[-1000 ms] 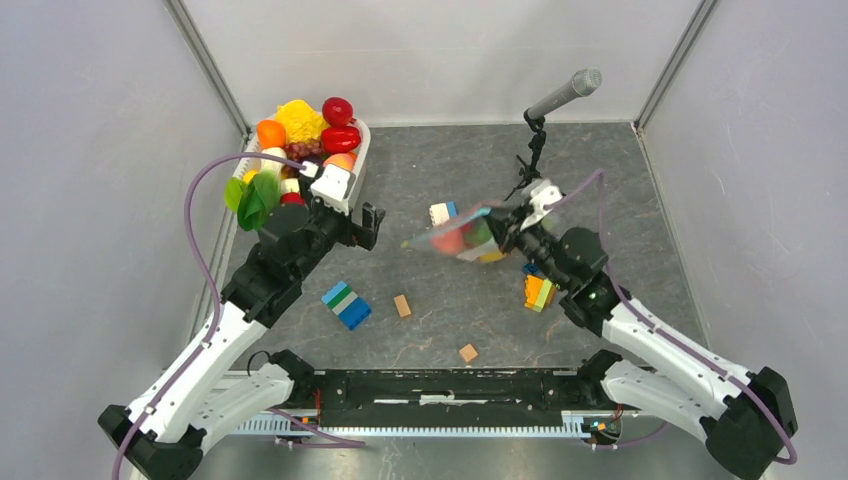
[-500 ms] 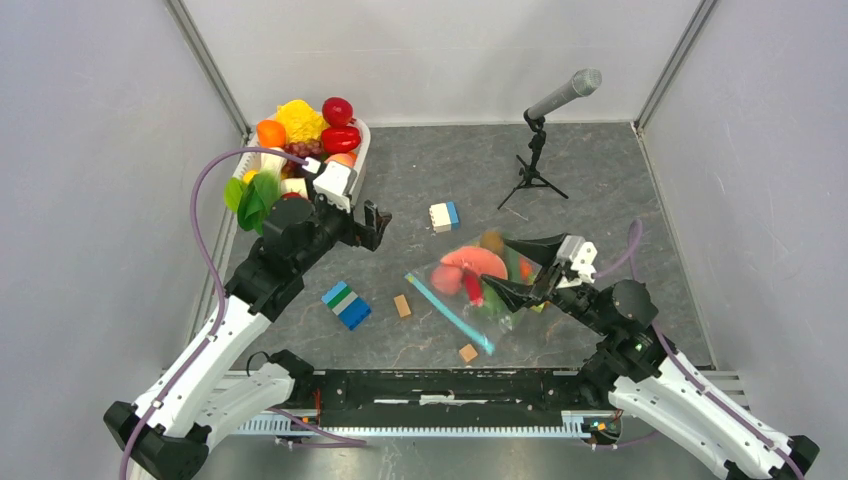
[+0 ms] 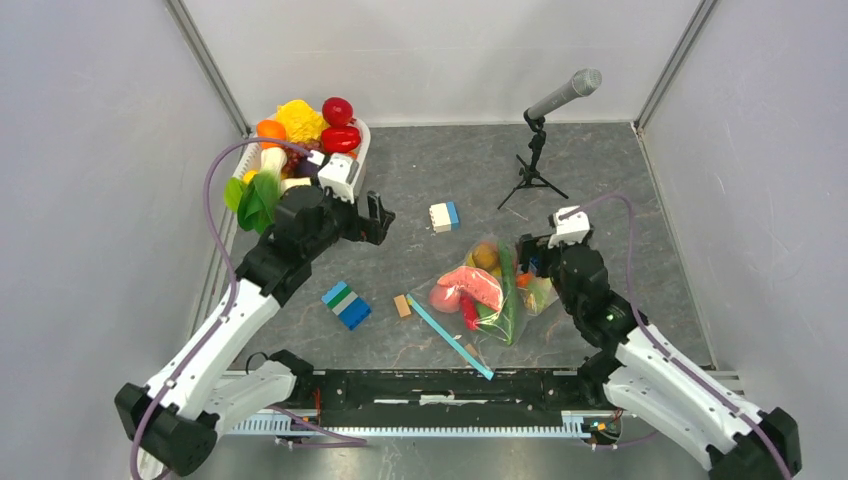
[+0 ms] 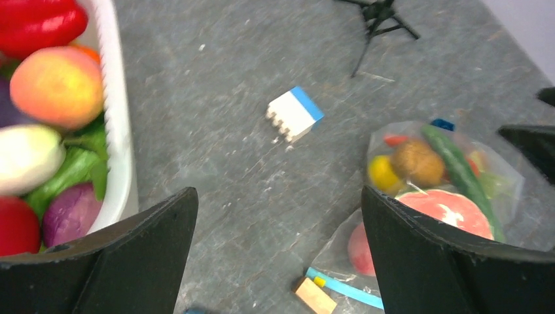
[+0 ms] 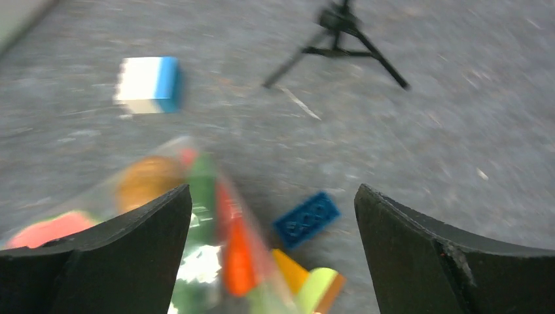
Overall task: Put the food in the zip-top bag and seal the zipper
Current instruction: Reset both arms
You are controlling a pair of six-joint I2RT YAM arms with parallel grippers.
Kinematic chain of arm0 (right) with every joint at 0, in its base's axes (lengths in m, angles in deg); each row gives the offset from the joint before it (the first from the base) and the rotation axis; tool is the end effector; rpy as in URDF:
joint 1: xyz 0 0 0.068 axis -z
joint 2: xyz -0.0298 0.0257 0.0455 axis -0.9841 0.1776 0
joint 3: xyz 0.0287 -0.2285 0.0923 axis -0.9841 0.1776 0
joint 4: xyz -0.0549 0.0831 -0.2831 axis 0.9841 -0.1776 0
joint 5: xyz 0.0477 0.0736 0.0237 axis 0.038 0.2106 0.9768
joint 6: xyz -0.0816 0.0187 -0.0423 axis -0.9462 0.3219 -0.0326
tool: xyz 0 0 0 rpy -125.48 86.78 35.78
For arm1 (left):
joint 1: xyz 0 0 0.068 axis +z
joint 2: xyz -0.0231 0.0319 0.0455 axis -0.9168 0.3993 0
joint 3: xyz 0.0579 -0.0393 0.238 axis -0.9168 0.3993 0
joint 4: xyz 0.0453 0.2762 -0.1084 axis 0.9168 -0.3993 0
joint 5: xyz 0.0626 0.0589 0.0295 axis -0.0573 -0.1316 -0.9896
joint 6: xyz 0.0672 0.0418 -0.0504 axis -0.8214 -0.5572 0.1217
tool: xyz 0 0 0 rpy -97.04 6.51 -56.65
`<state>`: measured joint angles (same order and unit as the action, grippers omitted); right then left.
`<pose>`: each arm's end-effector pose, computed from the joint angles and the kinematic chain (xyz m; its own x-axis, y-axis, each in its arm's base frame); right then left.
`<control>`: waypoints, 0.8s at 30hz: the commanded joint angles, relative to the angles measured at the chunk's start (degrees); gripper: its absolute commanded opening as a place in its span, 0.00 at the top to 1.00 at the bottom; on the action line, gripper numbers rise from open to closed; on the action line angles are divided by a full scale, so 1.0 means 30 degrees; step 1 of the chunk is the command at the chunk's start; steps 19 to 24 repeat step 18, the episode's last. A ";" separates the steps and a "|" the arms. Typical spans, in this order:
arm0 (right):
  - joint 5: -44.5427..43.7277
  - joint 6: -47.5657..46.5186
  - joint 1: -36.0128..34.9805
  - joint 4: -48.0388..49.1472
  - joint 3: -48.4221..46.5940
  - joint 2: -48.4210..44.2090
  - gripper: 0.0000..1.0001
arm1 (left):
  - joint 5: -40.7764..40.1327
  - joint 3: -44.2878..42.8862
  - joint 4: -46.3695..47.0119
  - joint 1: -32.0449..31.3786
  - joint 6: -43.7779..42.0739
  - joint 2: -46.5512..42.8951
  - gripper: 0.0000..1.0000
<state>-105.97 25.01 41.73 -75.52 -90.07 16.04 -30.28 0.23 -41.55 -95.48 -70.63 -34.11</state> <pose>0.2366 0.1402 0.2182 -0.2279 0.0253 -0.9734 -0.2029 0.9765 0.0729 0.2733 -0.1546 0.3211 -0.3121 0.0059 -0.9500 0.4701 0.8700 -0.1490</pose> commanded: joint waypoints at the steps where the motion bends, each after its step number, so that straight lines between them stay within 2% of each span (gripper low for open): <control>1: 0.1489 0.1358 0.4490 -0.0957 -0.0346 0.0923 0.02 | -0.0542 -0.1526 -0.1865 0.1625 0.2305 0.1599 0.00; 4: 0.5148 0.1765 0.8425 -0.0717 -0.0044 0.0751 0.02 | -0.3932 -0.1717 -0.2177 0.1630 0.3628 0.1611 0.00; 6: 0.5617 0.1611 0.9625 -0.0806 -0.0070 0.0205 0.02 | -0.4881 -0.1620 -0.2316 0.1644 0.3956 0.1263 0.00; 9: 0.4967 0.1262 0.9823 -0.0766 0.0017 -0.1040 0.02 | -0.5581 -0.0813 -0.1639 0.1629 0.4676 0.0296 0.00; 12: 0.5667 0.1536 0.9802 -0.0581 0.0234 -0.1753 0.02 | -0.5577 -0.0004 -0.0491 0.1643 0.4929 -0.0432 0.00; 17: 0.7429 0.1959 0.9810 -0.0102 0.0695 -0.2033 0.02 | -0.6074 -0.0202 -0.0466 0.1598 0.4959 -0.0504 0.00; 24: 0.7530 0.2015 0.9810 -0.0051 0.0738 -0.2073 0.02 | -0.6170 -0.0253 -0.0500 0.1615 0.4962 -0.0560 0.00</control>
